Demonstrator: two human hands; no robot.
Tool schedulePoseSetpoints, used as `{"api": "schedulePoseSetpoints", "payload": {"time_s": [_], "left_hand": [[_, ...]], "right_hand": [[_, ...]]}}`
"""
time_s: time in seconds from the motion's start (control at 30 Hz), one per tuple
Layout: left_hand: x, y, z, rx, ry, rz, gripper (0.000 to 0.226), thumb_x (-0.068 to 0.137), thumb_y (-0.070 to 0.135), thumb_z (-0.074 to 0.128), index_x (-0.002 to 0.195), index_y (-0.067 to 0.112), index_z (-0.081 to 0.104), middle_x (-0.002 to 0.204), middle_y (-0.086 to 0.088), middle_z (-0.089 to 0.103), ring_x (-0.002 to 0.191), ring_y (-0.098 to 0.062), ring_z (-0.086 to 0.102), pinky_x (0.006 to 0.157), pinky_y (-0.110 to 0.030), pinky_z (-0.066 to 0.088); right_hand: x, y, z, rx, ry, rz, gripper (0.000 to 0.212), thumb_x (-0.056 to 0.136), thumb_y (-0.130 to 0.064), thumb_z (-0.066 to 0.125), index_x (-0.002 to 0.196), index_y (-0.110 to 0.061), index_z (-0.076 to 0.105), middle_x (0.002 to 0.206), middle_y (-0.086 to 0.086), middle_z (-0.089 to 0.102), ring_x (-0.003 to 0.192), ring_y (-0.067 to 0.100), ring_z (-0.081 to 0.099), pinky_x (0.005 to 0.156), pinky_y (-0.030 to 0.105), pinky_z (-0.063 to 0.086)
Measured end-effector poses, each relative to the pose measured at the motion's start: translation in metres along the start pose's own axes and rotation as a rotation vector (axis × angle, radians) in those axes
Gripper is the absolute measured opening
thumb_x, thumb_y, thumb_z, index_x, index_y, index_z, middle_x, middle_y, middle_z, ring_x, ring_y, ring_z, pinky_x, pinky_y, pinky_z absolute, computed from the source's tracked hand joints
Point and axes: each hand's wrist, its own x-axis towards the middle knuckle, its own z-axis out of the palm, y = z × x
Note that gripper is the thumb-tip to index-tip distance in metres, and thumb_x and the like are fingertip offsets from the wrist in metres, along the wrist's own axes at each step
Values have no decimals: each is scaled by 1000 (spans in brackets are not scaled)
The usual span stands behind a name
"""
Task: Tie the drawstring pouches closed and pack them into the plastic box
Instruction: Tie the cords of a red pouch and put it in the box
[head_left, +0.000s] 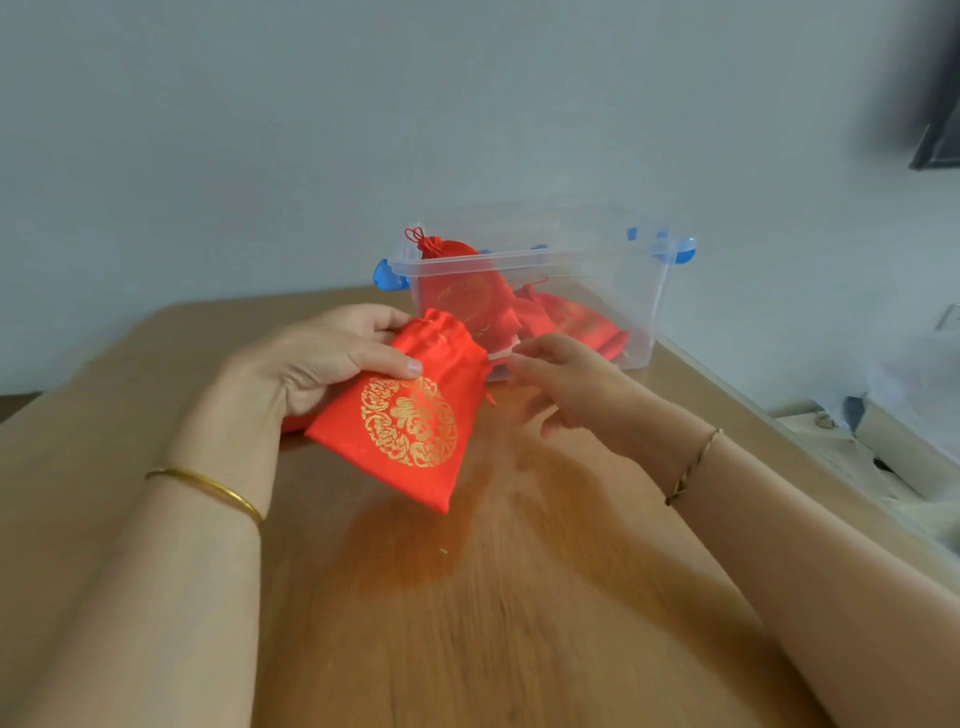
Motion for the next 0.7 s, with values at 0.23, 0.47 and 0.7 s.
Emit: {"api": "schedulePoseSetpoints", "payload": {"time_s": [0.23,0.47,0.7], "left_hand": [[4,0,16,-44,-142,192,47,65,-12,67,103,14,55,90,-2,66,76,-11,66,71,-26,56],[12,-1,18,212,76,209,21,84,-1,59,95,17,56,87,-2,65,72,-6,63,61,-17,53],[18,-3,5,574,385,289,17,88,4,56,80,16,65,70,-1,64,51,-3,57,59,-26,43]], "right_hand": [[10,11,-13,378,-149,46,17,93,-6,47,96,-17,58,76,0,62,64,14,61,51,22,43],[15,17,-25,-60,206,-107,17,89,-5,53,76,-13,59,66,1,62,53,11,58,46,19,40],[21,22,-31,-428,429,-319,19,85,-4,51,85,-16,66,72,6,67,66,22,66,67,34,51]]}}
